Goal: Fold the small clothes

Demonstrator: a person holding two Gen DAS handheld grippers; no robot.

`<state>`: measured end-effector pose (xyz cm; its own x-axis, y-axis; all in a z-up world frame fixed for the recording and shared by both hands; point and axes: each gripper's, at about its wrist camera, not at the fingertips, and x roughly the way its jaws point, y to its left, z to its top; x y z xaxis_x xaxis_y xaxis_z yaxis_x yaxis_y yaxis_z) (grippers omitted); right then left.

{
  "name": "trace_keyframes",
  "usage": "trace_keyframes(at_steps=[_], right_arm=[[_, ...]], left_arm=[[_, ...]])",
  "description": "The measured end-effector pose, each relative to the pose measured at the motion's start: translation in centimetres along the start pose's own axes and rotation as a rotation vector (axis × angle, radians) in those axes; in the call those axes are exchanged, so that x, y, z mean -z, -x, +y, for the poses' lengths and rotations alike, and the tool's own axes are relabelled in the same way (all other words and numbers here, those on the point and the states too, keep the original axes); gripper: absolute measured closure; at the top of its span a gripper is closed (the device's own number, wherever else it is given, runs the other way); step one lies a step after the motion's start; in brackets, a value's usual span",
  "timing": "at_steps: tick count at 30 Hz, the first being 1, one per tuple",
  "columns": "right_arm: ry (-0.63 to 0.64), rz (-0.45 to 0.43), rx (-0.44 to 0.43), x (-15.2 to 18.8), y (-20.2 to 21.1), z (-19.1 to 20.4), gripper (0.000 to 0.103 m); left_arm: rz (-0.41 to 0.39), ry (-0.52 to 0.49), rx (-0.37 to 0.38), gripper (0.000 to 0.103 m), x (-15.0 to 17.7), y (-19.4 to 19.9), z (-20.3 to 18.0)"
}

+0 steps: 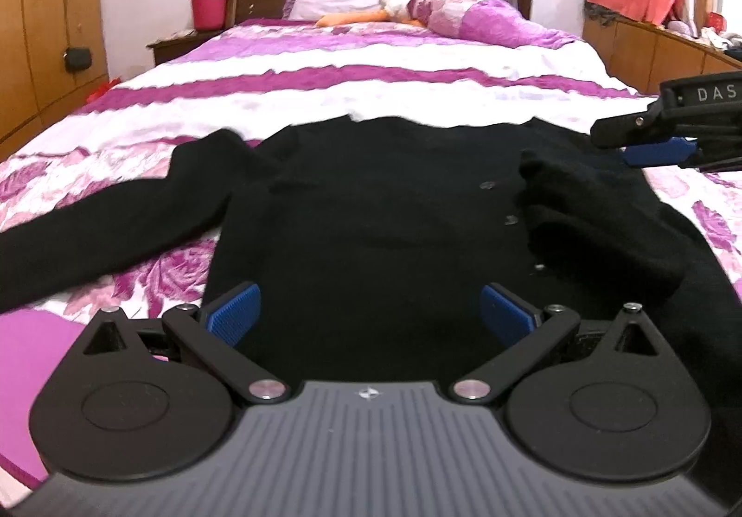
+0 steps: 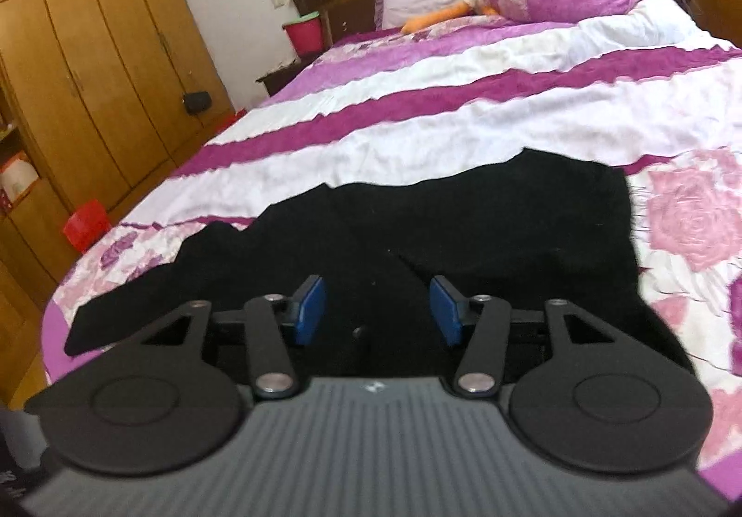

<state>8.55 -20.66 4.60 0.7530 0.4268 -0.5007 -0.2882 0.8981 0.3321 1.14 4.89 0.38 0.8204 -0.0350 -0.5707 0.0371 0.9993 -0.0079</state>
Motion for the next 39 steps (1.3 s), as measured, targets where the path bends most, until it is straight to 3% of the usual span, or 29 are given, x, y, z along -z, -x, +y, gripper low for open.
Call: trace_keyframes(at_steps=[6,12,19,25,26,27,29,32,35,39], right_arm=[[-0.073,-0.023,0.069,0.6,3.3,-2.7,0.049],[-0.091,-0.002,0.211,2.6,5.1,-5.4,0.049],[-0.157,-0.01,0.256,4.4,6.1,-8.6,0.049],[-0.173,-0.004,0.282,5.2,5.8,-10.5,0.049],[-0.172,-0.001,0.286,5.4,5.8,-10.6,0.049],[-0.17,0.004,0.289,5.6,5.6,-10.9,0.049],[-0.168,0.011,0.293,5.9,5.4,-11.2,0.049],[-0.159,0.019,0.304,6.4,5.1,-11.4,0.049],[-0.145,0.032,0.309,6.7,4.7,-11.6,0.049],[-0.113,0.041,0.323,7.1,4.2,-11.3,0.05]], left_arm=[[-0.046,-0.09,0.058,0.0,-0.9,1.1,-3.3],[-0.059,-0.179,0.145,0.0,-1.3,1.4,-7.9],[-0.083,-0.323,0.218,0.004,-0.1,0.6,-14.5],[-0.112,-0.436,0.167,0.024,1.6,-2.6,-18.5],[-0.119,-0.458,0.15,0.04,1.8,-3.1,-18.9],[-0.123,-0.478,0.13,0.067,2.0,-3.5,-19.2],[-0.112,-0.447,0.137,0.092,1.6,-3.7,-18.6],[-0.133,-0.313,0.171,0.095,0.0,-2.9,-16.0],[-0.195,-0.215,0.096,0.095,-1.5,-1.7,-13.0],[-0.19,-0.061,-0.013,0.095,-3.3,-2.2,-7.8]])
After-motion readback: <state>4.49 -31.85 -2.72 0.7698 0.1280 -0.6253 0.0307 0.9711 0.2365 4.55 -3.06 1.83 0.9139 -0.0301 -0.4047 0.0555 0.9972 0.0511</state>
